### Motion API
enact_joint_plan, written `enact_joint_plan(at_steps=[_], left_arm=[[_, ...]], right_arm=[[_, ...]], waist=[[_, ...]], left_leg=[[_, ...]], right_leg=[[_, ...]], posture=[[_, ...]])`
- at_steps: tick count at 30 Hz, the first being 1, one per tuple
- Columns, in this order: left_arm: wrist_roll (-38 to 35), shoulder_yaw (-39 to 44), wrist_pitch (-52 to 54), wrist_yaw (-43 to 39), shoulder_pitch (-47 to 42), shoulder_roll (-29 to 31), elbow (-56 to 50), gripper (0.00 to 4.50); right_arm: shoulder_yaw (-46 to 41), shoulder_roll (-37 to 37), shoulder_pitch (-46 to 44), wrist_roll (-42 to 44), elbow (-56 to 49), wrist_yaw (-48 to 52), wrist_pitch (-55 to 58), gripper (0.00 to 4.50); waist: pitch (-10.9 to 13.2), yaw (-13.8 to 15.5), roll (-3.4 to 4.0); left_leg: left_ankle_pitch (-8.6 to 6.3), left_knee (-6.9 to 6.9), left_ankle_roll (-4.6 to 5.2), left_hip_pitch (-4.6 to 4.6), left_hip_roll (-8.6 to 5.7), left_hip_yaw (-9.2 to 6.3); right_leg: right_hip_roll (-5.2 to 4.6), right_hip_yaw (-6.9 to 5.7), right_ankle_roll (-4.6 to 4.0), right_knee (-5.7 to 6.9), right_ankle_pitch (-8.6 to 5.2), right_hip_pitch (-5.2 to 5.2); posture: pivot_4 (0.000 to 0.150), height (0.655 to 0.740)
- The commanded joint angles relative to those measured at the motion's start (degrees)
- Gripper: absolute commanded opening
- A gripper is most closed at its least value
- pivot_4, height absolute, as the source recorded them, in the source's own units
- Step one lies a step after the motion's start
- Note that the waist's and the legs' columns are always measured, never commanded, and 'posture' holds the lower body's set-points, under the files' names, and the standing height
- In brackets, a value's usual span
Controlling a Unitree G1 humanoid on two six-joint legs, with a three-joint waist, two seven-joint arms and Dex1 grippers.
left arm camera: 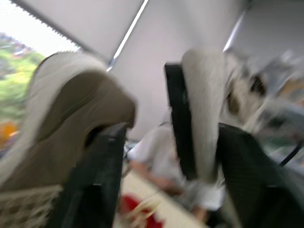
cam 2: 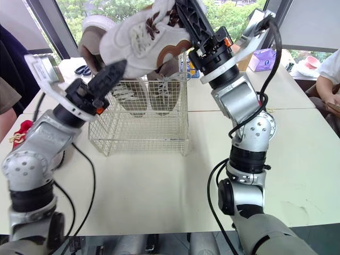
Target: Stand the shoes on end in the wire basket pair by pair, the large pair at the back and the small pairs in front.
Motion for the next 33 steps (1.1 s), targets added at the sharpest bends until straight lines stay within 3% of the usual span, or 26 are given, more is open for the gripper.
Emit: enact_joint_plan(at_steps=[1, 6, 11, 16, 27, 33], left_arm=[[4.74, -0.54, 2.78, 3.68, 3.73, 3.75, -5.11, 3.41], [8.4, 0.81, 4.14, 5.04, 10.43, 8.92, -12.12, 3.41], [5.56, 3.18, 5.65, 1.57, 21.28, 14.19, -18.27, 3.41], [6.03, 3.3, 5.03, -0.53, 25.62, 14.27, -17.26, 3.41], [5.87, 4.44, 5.59, -3.05, 25.68, 16.77, -15.27, 3.41], [7.21, 2.5, 5.87, -2.69, 23.89, 16.05, -14.32, 3.44]], right_arm=[[-2.02, -4.74, -5.08, -0.67, 1.02, 8.17, 0.37, 1.23], [1.96, -15.97, -8.26, -12.24, 8.92, 25.34, 1.6, 1.23], [14.2, -24.46, -13.37, -32.95, 18.12, 48.12, -7.06, 1.23], [21.42, -22.48, -16.11, -48.59, 25.11, 58.0, -20.98, 1.23], [26.01, -16.23, -18.62, -62.09, 38.31, 69.42, -34.0, 1.23], [24.54, -14.53, -20.37, -64.89, 44.62, 70.36, -36.69, 3.92]], waist=[[0.03, 0.23, 0.04], [0.02, 0.23, 0.0], [0.05, -0.13, 0.05], [0.06, 0.0, 0.04], [0.06, 0.25, 0.04], [0.06, 0.1, 0.04]], left_leg=[[0.0, -0.02, 0.0, 0.0, 0.0, 0.0], [-0.01, -0.03, 0.01, -0.01, 0.01, 0.0], [-0.03, -0.14, 0.03, 0.0, 0.03, 0.18], [-0.03, -0.19, 0.02, 0.03, 0.1, 0.17], [-0.03, -0.19, -0.02, 0.0, 0.0, 0.15], [-0.01, -0.33, -0.07, 0.0, -0.04, 0.15]], right_leg=[[0.0, 0.0, -0.01, -0.04, -0.01, 0.0], [-0.01, 0.0, -0.22, -0.18, -0.13, 0.05], [-0.06, 0.08, -0.25, -0.24, -0.14, -0.05], [0.02, 0.06, -0.26, -0.24, -0.15, -0.08], [-0.17, 0.04, -0.27, -0.26, -0.14, -0.08], [-0.27, 0.03, -0.27, -0.25, -0.13, -0.13]], posture=[[0.15, 0.74], [0.15, 0.74], [0.15, 0.74], [0.15, 0.74], [0.15, 0.74], [0.15, 0.74]])
